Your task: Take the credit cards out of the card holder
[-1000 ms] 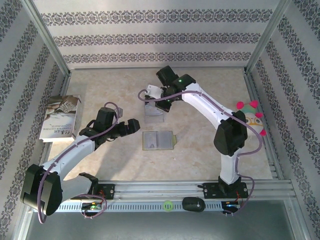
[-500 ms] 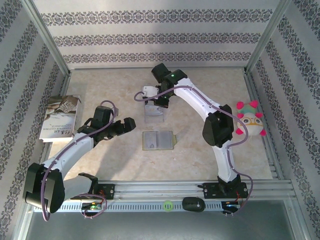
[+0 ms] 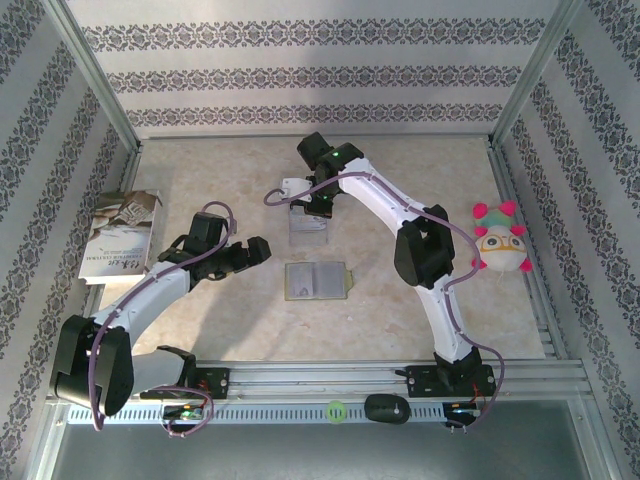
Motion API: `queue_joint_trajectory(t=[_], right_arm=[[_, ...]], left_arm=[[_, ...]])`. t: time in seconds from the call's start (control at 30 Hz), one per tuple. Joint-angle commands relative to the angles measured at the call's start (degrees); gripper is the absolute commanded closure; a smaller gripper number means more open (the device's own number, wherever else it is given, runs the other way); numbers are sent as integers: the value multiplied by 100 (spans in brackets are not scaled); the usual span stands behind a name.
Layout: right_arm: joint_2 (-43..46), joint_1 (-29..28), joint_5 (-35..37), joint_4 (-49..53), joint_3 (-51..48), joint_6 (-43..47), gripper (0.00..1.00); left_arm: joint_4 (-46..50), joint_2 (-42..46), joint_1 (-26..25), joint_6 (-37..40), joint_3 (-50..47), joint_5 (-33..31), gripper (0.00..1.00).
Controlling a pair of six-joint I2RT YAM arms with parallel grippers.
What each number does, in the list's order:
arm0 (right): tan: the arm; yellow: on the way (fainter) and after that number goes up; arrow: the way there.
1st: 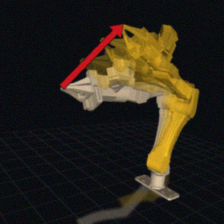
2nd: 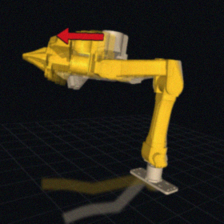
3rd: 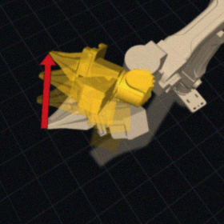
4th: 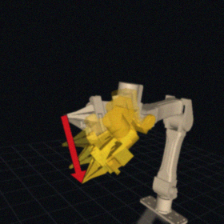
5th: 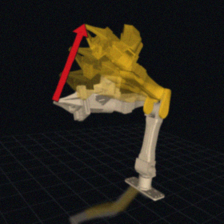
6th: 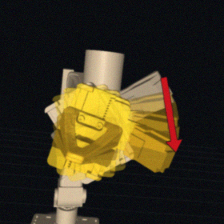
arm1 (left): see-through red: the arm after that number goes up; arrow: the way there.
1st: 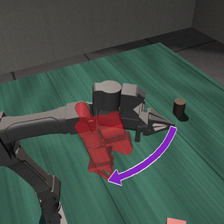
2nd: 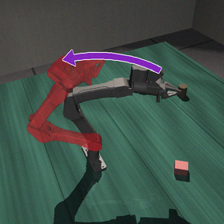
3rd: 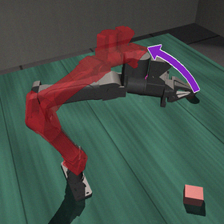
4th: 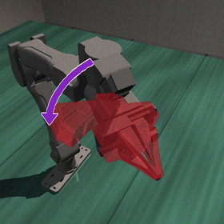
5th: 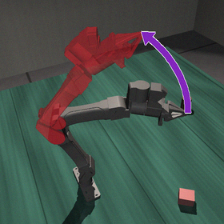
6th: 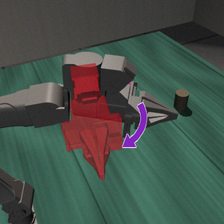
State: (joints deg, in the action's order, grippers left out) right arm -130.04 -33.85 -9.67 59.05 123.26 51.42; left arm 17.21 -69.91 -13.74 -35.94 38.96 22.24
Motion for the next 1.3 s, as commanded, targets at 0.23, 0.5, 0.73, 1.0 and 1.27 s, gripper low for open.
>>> queue_joint_trajectory(t=[0.23,0.5,0.73,1.0,1.27], right_arm=[[-283,-8,83,-325,62,123,100],[-287,-12,-48,-349,-89,101,100],[-196,-33,164,-841,-291,-117,75],[840,-41,-42,-3016,-1437,-1105,66],[2051,-71,-514,-4566,-2706,-4095,63]], left_arm=[[-42,-80,91,123,31,72,0],[-131,-150,103,79,-5,124,0],[-182,-155,109,69,-11,226,0],[-175,70,113,-21,-71,92,0],[-777,409,113,-333,-507,142,0]])
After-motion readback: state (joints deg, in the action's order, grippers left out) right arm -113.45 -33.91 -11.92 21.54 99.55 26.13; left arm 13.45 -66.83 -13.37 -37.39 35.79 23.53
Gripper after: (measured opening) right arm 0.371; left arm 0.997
